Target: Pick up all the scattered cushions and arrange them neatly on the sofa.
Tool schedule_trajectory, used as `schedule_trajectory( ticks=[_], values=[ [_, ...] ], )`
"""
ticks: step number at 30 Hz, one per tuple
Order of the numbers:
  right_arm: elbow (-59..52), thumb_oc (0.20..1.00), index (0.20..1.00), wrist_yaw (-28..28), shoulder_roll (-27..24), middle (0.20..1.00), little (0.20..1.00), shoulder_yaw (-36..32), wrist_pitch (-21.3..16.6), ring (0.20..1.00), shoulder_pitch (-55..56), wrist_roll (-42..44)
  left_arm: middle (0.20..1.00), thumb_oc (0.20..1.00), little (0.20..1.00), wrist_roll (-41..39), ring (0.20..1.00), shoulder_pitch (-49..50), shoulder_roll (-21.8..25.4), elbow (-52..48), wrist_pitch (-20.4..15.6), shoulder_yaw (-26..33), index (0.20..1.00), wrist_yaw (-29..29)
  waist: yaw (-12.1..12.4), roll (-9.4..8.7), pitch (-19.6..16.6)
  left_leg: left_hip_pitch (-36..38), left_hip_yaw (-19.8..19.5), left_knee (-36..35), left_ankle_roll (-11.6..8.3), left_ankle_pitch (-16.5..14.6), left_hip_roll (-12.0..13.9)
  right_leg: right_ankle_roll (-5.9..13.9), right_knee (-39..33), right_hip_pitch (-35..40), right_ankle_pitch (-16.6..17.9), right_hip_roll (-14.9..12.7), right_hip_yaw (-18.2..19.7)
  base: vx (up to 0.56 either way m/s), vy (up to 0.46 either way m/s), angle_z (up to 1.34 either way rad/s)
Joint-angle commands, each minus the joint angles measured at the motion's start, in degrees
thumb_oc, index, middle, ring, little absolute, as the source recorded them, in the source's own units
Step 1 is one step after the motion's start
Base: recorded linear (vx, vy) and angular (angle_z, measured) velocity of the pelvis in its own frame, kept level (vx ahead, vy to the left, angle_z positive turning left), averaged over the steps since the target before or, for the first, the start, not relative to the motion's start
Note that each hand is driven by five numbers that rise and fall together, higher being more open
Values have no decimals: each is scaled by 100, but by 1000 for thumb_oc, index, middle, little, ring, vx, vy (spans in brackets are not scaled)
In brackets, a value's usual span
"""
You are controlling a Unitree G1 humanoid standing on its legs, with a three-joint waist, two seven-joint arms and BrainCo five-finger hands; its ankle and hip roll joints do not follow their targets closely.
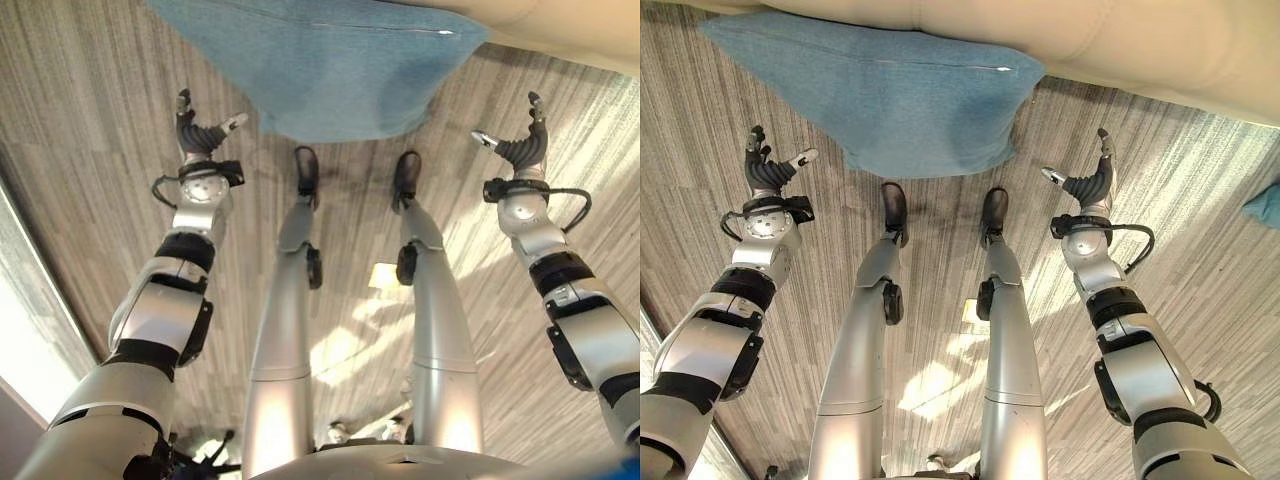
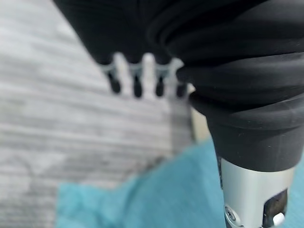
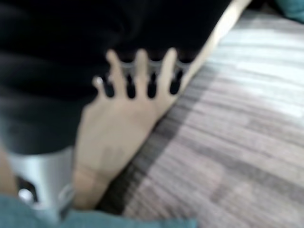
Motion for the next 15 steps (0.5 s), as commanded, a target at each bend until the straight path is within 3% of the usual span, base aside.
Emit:
schedule_trajectory(
  ticks=[1,9,15],
  values=[
    [-151,1000,1000,-16,-50,1000,1000,93,-211,1000,191,-187,1000,1000,1000,46,1000,127,158,220,-121,0,1000,131,-143,58,-629,22,-209,419,-29,-731,-200,368,-476,358,48,-127,325,0,0,0],
    [-323,1000,1000,23,-138,1000,1000,182,-224,1000,-142,-147,1000,1000,1000,-272,1000,-705,327,341,-137,-347,1000,-101,-305,12,-627,-398,-229,628,-43,-787,-180,434,-509,28,102,-113,305,24,29,-3],
    [-604,1000,1000,-10,-185,1000,1000,241,-195,1000,-288,-153,1000,1000,1000,-1051,1000,-865,23,-47,-320,-444,1000,-426,-396,27,-663,-710,-223,824,-25,-844,-162,459,-445,-258,70,-115,318,34,13,-5]
  ],
)
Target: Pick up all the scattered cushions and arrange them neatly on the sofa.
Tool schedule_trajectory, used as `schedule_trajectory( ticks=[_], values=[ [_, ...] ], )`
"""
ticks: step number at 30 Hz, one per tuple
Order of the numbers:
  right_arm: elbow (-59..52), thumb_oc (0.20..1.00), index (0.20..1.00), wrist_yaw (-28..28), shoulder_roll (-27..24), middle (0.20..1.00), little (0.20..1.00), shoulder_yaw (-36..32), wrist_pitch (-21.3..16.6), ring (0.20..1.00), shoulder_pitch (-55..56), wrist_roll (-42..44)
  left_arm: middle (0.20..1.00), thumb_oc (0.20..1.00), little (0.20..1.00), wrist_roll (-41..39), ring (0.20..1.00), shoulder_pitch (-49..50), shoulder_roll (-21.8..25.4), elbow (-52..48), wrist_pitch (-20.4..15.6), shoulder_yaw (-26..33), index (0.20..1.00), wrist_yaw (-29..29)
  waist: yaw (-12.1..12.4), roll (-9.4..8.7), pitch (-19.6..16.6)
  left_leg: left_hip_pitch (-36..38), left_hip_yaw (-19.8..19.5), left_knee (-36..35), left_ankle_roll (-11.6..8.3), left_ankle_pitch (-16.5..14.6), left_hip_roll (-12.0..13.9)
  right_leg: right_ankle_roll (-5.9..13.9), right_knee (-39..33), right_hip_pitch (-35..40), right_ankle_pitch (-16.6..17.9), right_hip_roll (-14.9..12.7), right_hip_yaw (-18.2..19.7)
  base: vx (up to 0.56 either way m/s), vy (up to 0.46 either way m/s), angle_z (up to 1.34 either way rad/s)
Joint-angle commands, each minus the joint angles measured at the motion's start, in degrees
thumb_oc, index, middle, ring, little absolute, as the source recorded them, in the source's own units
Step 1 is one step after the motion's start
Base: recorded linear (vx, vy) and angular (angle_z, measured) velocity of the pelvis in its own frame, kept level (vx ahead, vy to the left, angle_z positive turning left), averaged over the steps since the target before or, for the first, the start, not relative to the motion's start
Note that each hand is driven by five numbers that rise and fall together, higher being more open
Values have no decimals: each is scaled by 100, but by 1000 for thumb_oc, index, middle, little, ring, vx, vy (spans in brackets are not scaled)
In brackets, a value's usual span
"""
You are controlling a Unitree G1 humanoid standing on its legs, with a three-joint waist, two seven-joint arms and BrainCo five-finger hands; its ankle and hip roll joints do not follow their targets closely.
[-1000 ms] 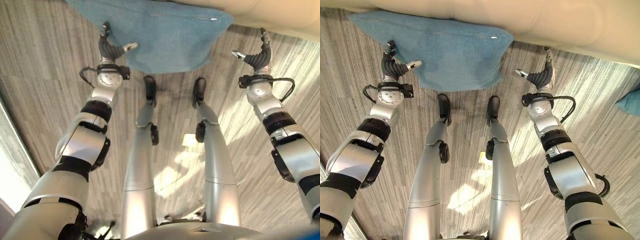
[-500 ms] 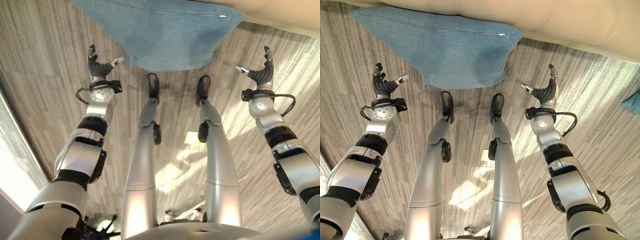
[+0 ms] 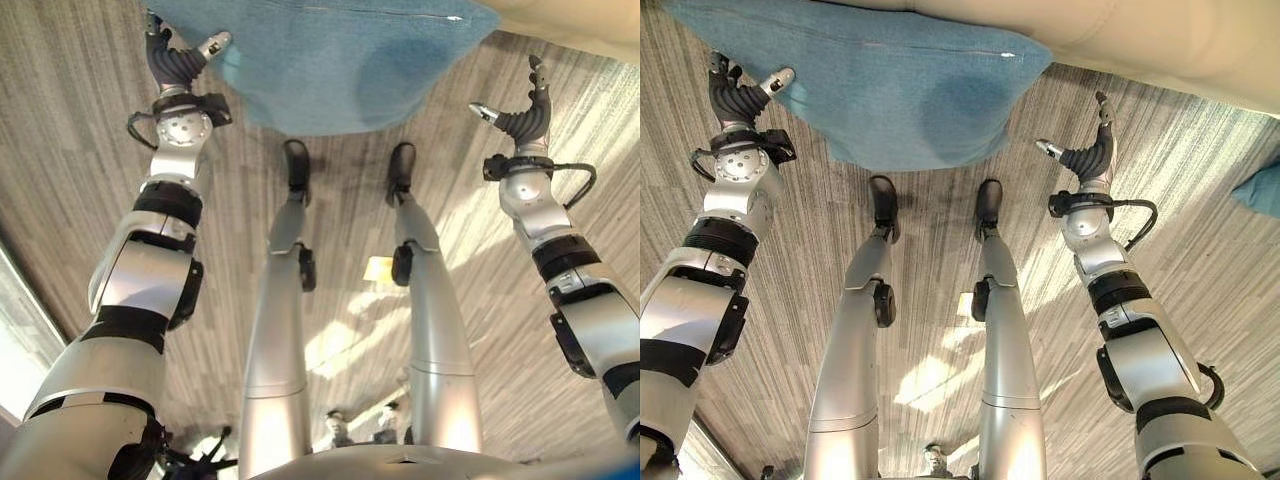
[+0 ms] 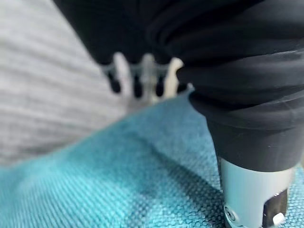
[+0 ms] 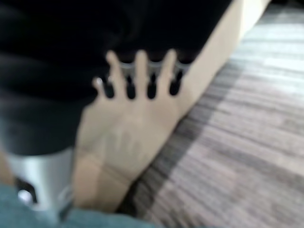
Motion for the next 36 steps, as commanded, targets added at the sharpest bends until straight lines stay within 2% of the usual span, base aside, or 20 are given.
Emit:
schedule_trajectory(
  ticks=[1,8,14,20,23,26,27,29,30,31,32,33,36],
  values=[
    [-137,1000,1000,-86,-83,1000,1000,92,-123,1000,172,-182,1000,1000,1000,-278,1000,503,-240,1,-212,-201,1000,-259,-87,50,-412,58,-178,460,-23,-812,-141,300,-261,193,-129,-89,355,0,0,0],
    [-149,1000,1000,-214,24,1000,1000,340,-35,1000,-314,-328,1000,1000,1000,-354,1000,473,-819,-187,-233,-369,1000,-211,-7,86,-429,-63,-152,442,7,-783,-147,303,-240,-23,-157,-66,369,3,-5,0],
    [82,1000,1000,-359,144,1000,1000,608,99,1000,-867,-462,1000,1000,1000,-420,1000,372,-980,-381,-297,-522,1000,-189,127,132,-426,-104,-182,368,19,-748,-185,298,-179,-103,-200,-74,348,2,-6,0],
    [398,1000,1000,-431,222,1000,1000,941,302,1000,-1641,-527,1000,1000,1000,-485,1000,134,-1126,-587,-379,-669,1000,-102,277,207,-422,-130,-229,65,-39,-573,-215,313,-251,-158,-211,-133,309,2,-51,6],
    [391,1000,1000,-171,542,1000,1000,1157,181,1000,-2009,-107,1000,1000,1000,-677,1000,-84,-1258,-689,-450,-774,1000,-133,349,238,-429,-110,-264,-180,-95,-432,-251,318,-382,-143,-181,-125,265,-9,-58,8],
    [220,1000,1000,587,1201,1000,1000,1412,-258,1000,-2123,996,1000,1000,1000,-1118,1000,-295,-1519,-870,-579,-817,1000,-381,358,234,-466,-65,-269,-339,-170,-313,-253,318,-466,-85,-143,-76,230,-24,-38,2],
    [233,1000,1000,600,1200,1000,1000,1417,-267,1000,-2134,1012,1000,1000,1000,-1126,1000,-298,-1514,-865,-582,-815,1000,-389,354,236,-465,-65,-270,-342,-172,-311,-252,317,-470,-84,-141,-76,228,-40,-33,3],
    [65,1000,1000,1086,1550,1000,1000,1574,-465,1000,-2117,1698,1000,1000,1000,-1552,1000,-385,-1643,-1074,-655,-815,1000,-659,353,257,-474,14,-277,-461,-198,-256,-268,322,-500,-31,-115,-40,218,-29,-13,4],
    [73,862,862,1101,1548,862,862,1576,-470,862,-2123,1716,1000,1000,1000,-1563,1000,-385,-1637,-1070,-657,-814,1000,-670,349,258,-474,17,-278,-467,-199,-253,-270,322,-502,-30,-114,-41,216,-11,-32,3],
    [-14,200,200,1314,1716,200,200,1576,-598,200,-2097,2018,551,551,551,-1748,551,-401,-1700,-1208,-706,-809,551,-869,341,282,-495,68,-309,-605,-237,-197,-259,323,-573,8,-97,-20,212,-12,-30,3],
    [-100,200,200,1411,1784,200,200,1585,-653,200,-2046,2144,307,307,307,-1836,307,-353,-1729,-1300,-721,-800,307,-966,342,294,-511,132,-315,-711,-249,-167,-248,316,-608,51,-97,-16,201,-29,-49,0],
    [-163,200,200,1491,1783,200,200,1595,-678,200,-2030,2181,200,200,200,-1891,200,-333,-1733,-1381,-730,-792,200,-1032,344,296,-542,182,-315,-778,-257,-141,-263,305,-626,97,-91,3,195,-32,-58,0],
    [-416,200,200,1506,1760,200,200,1565,-725,200,-1999,2080,200,200,200,-2034,200,-252,-1756,-1705,-834,-756,200,-1162,339,317,-590,303,-333,-972,-304,-55,-271,301,-712,196,-69,40,164,-19,-63,4]
  ],
)
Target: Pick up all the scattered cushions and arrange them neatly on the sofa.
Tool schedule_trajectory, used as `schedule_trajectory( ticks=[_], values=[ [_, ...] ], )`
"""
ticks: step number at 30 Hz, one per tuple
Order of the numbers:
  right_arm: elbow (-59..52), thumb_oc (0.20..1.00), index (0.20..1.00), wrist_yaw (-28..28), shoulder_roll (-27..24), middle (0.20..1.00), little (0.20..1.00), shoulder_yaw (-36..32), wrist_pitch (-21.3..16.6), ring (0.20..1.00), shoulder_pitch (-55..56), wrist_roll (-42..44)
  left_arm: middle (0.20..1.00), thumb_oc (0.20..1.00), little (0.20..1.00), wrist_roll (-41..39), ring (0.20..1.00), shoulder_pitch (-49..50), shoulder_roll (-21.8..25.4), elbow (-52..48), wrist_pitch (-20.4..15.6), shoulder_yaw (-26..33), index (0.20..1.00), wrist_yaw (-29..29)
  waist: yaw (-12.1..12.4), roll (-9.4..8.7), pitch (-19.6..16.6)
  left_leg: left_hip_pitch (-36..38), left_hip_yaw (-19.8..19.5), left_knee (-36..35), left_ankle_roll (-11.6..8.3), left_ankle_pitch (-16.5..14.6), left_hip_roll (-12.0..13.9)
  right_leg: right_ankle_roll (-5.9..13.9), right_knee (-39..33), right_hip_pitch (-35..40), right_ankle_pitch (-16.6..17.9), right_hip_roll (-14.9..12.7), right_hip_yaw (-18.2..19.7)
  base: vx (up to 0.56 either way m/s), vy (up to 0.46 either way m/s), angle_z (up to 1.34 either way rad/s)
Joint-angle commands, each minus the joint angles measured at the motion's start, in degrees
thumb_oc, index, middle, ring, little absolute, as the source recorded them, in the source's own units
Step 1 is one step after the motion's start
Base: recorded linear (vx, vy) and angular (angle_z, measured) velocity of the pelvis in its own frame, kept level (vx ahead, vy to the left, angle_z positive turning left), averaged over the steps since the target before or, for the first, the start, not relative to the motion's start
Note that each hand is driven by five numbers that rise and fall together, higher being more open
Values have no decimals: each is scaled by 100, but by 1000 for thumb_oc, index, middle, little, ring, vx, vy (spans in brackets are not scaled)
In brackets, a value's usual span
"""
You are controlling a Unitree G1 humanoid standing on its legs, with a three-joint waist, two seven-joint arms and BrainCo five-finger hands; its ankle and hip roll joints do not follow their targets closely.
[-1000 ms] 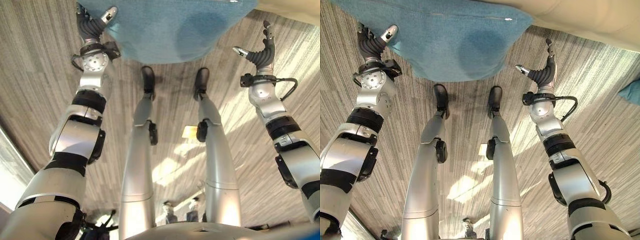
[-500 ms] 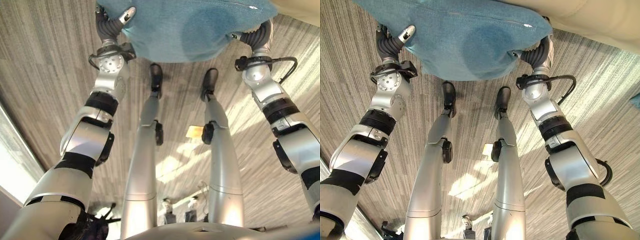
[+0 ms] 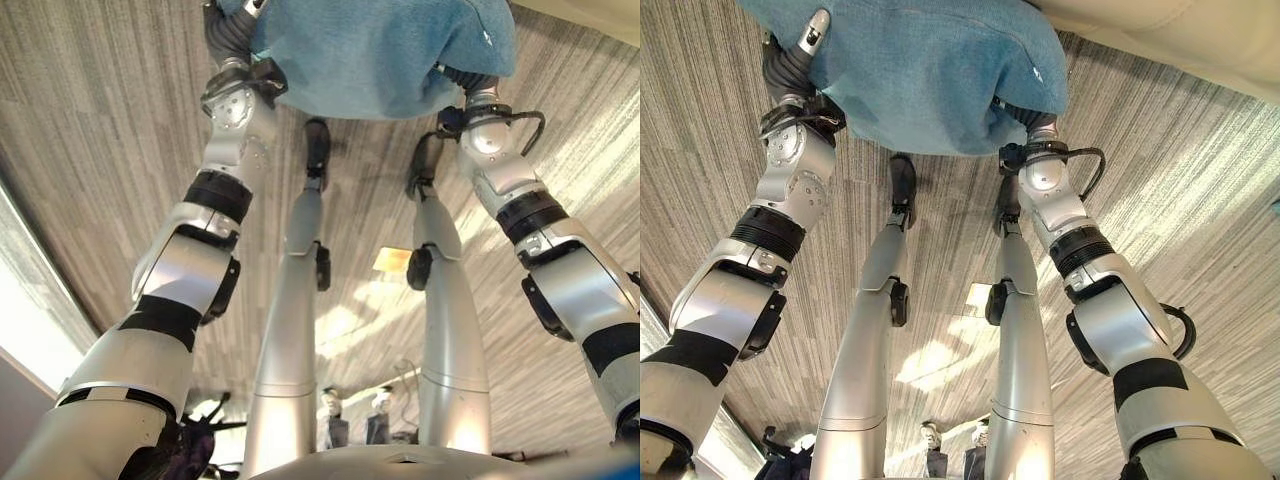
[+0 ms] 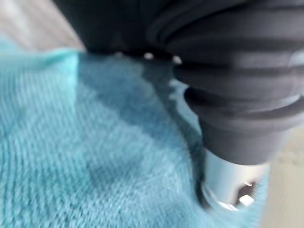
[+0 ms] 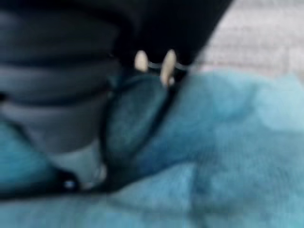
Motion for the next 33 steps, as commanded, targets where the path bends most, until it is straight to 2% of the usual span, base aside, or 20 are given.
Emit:
schedule_trajectory(
  ticks=[1,6,10,17,18,19,20,21,25,27,28,32,33],
  values=[
    [-700,200,200,726,1017,200,200,513,-629,200,-533,-207,200,200,200,72,200,26,-877,-833,-351,-363,200,-965,-97,241,-415,396,-194,79,-198,-635,-107,254,-247,509,-291,141,261,-18,-64,3],
    [-1234,200,200,645,626,200,200,205,-693,200,-180,-589,200,200,200,192,200,462,-812,-1423,-464,-219,200,-1040,-90,260,-510,766,-260,-235,-272,-509,-107,236,-321,838,-255,229,189,-33,-59,3],
    [-1803,200,200,630,260,200,200,-183,-767,200,414,-943,200,200,200,470,200,1085,-770,-2156,-508,-95,200,-1176,-82,280,-493,1493,-297,-804,-405,-281,-113,233,-541,1430,-203,277,66,-48,-85,3],
    [-3112,200,200,780,235,200,200,-766,-895,200,1757,-1500,200,200,200,703,200,2542,-890,-3350,-541,216,200,-1502,-58,281,-485,2685,-413,-1136,-483,-203,-133,118,-728,2468,-214,342,-141,-27,-73,7],
    [-3343,200,200,796,240,200,200,-843,-897,200,1983,-1590,200,200,200,737,200,2763,-882,-3513,-530,231,200,-1547,-64,268,-504,2868,-428,-1210,-493,-178,-132,110,-811,2658,-193,345,-176,-74,-60,2],
    [-3535,200,200,805,219,200,200,-889,-907,200,2146,-1694,200,200,200,749,200,2940,-869,-3651,-533,227,200,-1599,-66,254,-473,2932,-403,-1227,-485,-17,-129,81,-856,2728,-28,312,-244,-2,-51,1],
    [-3545,200,200,805,222,200,200,-887,-897,200,2165,-1699,200,200,200,750,200,2957,-872,-3656,-529,226,200,-1595,-64,257,-510,3034,-434,-1260,-506,-170,-115,110,-856,2811,-177,335,-206,-35,-57,4],
    [-3797,200,200,868,218,200,200,-980,-920,200,2551,-1861,200,200,200,835,200,3318,-875,-3865,-502,210,200,-1723,-74,229,-556,3288,-424,-1364,-504,1,-101,68,-967,3068,-33,327,-293,41,-78,6],
    [-4260,200,200,913,174,200,200,-1084,-860,200,3350,-2274,200,200,200,712,200,4056,-915,-4165,-424,88,200,-2010,-135,176,-654,4125,-447,-1553,-527,-48,-20,23,-1124,3884,-61,327,-385,44,-117,8],
    [-4612,200,200,1018,137,200,200,-1229,-823,200,4419,-2433,200,200,200,614,200,4869,-890,-4384,-334,-129,200,-2213,-195,106,-774,5212,-433,-1764,-544,-111,111,-1,-1307,4947,-95,354,-418,57,-151,-1],
    [-4617,200,200,1019,138,200,200,-1231,-821,200,4426,-2433,200,200,200,615,200,4874,-890,-4386,-334,-132,200,-2212,-192,105,-762,5234,-432,-1771,-544,-110,112,-1,-1314,4969,-94,355,-417,39,-95,-6],
    [-4594,200,200,1071,48,200,200,-1382,-747,200,5048,-2405,200,200,200,602,200,5309,-799,-4401,-256,-220,200,-2285,-229,96,-858,6064,-379,-1955,-557,-144,223,-21,-1389,5715,-170,421,-413,91,-118,-8],
    [-4480,200,200,1136,-36,200,200,-1515,-689,200,5503,-2435,200,200,200,646,200,5618,-729,-4352,-200,-238,200,-2316,-302,129,-922,6777,-332,-2068,-610,-181,394,-86,-1369,6355,-341,518,-325,163,-218,-10]
  ],
)
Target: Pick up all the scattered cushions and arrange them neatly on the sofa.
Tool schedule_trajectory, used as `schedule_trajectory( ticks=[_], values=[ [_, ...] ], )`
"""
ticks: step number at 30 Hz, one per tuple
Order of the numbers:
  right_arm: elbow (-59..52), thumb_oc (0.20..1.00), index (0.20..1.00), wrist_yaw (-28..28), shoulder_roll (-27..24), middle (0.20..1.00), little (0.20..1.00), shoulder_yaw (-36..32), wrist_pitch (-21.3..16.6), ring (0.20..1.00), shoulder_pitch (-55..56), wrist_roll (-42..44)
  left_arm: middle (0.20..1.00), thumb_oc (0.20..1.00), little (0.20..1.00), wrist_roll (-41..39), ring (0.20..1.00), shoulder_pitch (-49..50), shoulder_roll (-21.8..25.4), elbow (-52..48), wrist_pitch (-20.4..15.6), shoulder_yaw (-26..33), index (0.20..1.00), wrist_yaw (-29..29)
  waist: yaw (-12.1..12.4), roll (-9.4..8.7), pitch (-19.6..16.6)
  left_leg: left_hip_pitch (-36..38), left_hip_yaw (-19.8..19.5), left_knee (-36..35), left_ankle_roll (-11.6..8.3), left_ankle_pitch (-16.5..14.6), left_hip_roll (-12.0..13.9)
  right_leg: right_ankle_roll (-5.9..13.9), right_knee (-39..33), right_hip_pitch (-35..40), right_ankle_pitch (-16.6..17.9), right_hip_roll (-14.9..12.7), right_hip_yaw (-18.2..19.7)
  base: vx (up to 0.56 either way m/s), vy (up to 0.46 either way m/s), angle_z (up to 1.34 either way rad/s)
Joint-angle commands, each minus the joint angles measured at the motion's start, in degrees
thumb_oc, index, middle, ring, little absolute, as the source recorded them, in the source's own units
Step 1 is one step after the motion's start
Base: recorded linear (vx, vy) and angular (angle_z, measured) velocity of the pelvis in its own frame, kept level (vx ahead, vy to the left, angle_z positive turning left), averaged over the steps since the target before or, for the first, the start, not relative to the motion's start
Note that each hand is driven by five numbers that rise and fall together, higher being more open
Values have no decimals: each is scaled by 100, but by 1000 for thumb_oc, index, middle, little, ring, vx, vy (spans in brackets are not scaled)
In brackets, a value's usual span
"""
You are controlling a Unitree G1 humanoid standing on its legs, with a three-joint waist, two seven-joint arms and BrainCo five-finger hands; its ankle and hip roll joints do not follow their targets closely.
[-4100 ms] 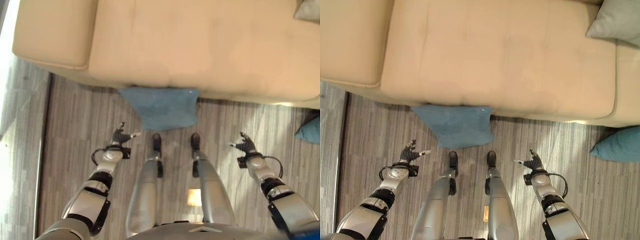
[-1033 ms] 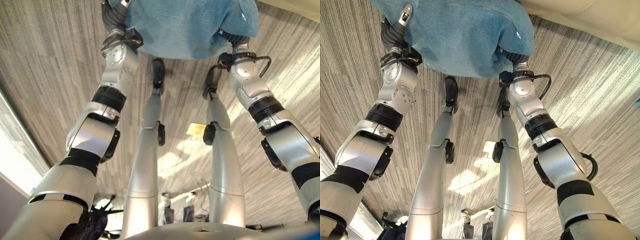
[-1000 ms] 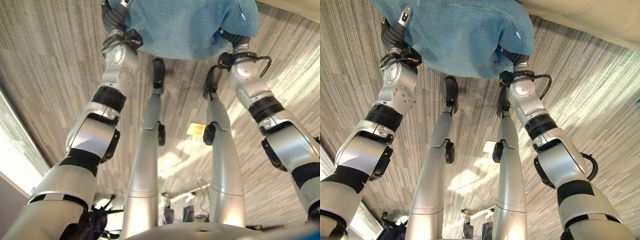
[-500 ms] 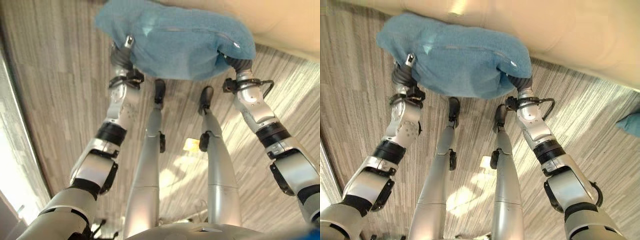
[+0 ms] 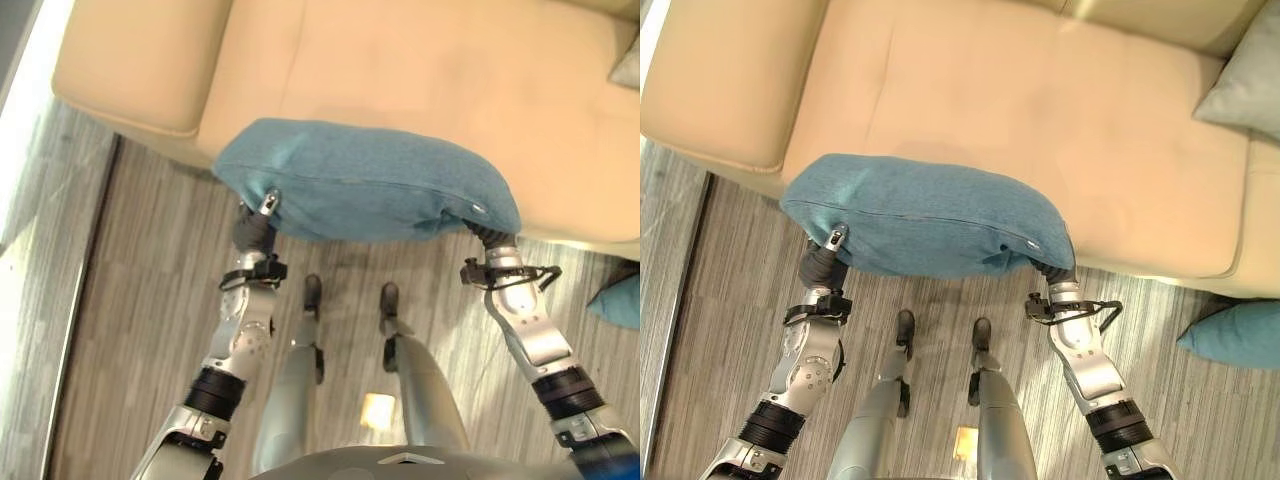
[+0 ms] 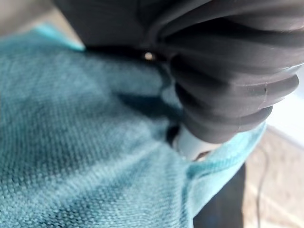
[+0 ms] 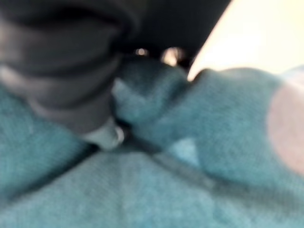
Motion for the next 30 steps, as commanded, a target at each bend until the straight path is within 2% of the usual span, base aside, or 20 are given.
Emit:
schedule_trajectory(
  ticks=[1,3,5,8,9,10,12,14,15,17,18,19,21,23,24,25,26,28,30],
  values=[
    [-136,200,200,323,60,200,200,71,-549,200,-277,-243,200,200,200,341,200,-432,-119,-171,-56,-571,200,-771,-22,38,5,1057,94,147,-312,-499,134,87,-204,999,-29,223,177,150,-212,1],
    [-53,200,200,320,52,200,200,-36,-526,200,-124,-231,200,200,200,372,200,-301,-77,-113,-31,-522,200,-793,-55,21,22,1232,128,330,-370,-552,226,22,-175,1307,-180,303,252,65,-147,9],
    [-7,200,200,295,13,200,200,-168,-511,200,59,-224,200,200,200,321,200,-232,-84,-103,-11,-489,200,-821,-79,-15,40,1121,152,902,-413,-454,304,-81,-189,1555,-292,348,231,46,-141,14],
    [24,200,200,288,14,200,200,-288,-490,200,181,-153,200,200,200,302,200,-108,-127,-46,-14,-483,200,-791,-129,-97,38,936,247,1461,-282,-533,290,-123,-234,1847,-336,310,200,50,-72,29],
    [19,200,200,288,19,200,200,-321,-490,200,207,-138,200,200,200,337,200,-101,-127,-28,1,-502,200,-782,-143,-110,-1,896,353,1363,-184,-687,259,-104,-269,1919,-358,284,198,137,-1,31],
    [24,200,200,284,33,200,200,-359,-486,200,234,-123,200,200,200,408,200,-67,-117,-5,34,-522,200,-767,-129,-100,-69,872,441,1161,-133,-689,192,-76,-313,2012,-371,291,209,183,42,16],
    [52,200,200,232,77,200,200,-405,-443,200,221,-42,200,200,200,580,200,-95,-92,25,101,-560,200,-681,-49,-72,-164,639,573,867,-143,-480,44,-46,-390,2212,-407,339,294,192,101,12],
    [39,200,200,194,133,200,200,-403,-374,200,185,-42,200,200,200,650,200,-140,-89,-34,90,-497,200,-649,28,-93,-192,555,581,782,-152,-448,-11,16,-362,2357,-459,378,503,250,216,-9],
    [36,200,200,196,194,200,200,-443,-375,200,232,-54,200,200,200,717,200,-48,-79,-113,120,-497,200,-653,65,-142,-241,665,460,836,-77,-549,-89,119,-310,2585,-456,277,606,384,310,-59],
    [55,200,200,276,260,200,200,-516,-315,200,288,-33,200,200,200,807,200,37,-45,-168,167,-472,200,-689,71,-237,-277,967,435,948,72,-793,-193,257,-63,2701,-351,95,702,307,228,-71],
    [54,200,200,277,260,200,200,-517,-314,200,288,-33,200,200,200,807,200,35,-45,-169,168,-472,200,-689,77,-232,-285,960,437,934,71,-776,-185,255,-70,2688,-335,103,707,220,233,-48],
    [96,200,200,336,330,200,200,-528,-306,200,269,27,200,200,200,831,200,134,19,-245,207,-435,200,-711,122,-293,-277,1219,564,1022,233,-986,-254,429,544,2586,129,-73,785,182,232,-69],
    [109,200,200,431,394,200,200,-520,-277,200,257,40,200,200,200,909,200,241,147,-370,240,-362,200,-718,155,-287,-247,1497,731,1032,385,-1128,-199,546,1148,2390,515,-110,840,208,256,-83],
    [133,200,200,470,477,200,200,-488,-297,200,231,78,200,200,200,1006,200,249,182,-371,255,-329,200,-711,189,-216,-253,1763,828,993,460,-1253,-134,547,1491,2179,503,-130,696,223,195,-46],
    [164,200,200,521,487,200,200,-474,-281,200,202,66,200,200,200,1055,200,218,172,-328,283,-344,200,-769,143,-168,-305,2045,797,863,484,-1319,-157,456,1356,1934,240,73,622,225,139,-37],
    [165,200,200,520,485,200,200,-473,-282,200,202,66,200,200,200,1055,200,219,169,-327,283,-343,200,-770,137,-168,-294,2065,792,858,482,-1329,-161,454,1369,1948,221,69,617,272,104,-54],
    [175,200,200,539,477,200,200,-466,-288,200,193,79,200,200,200,1060,200,216,146,-324,275,-356,200,-779,77,-151,-302,2248,754,780,481,-1372,-177,370,1172,1829,-33,262,620,201,37,-26],
    [172,200,200,538,424,200,200,-456,-309,200,137,90,200,200,200,1088,200,202,118,-319,290,-367,200,-790,-7,-190,-353,2529,720,606,462,-1435,-281,358,239,1674,20,435,566,312,16,-3],
    [201,200,200,519,390,200,200,-436,-277,200,98,119,200,200,200,1109,200,151,94,-288,301,-367,200,-786,-92,-223,-396,2805,676,475,422,-1529,-367,415,-478,1517,231,453,502,321,-36,4]
  ],
)
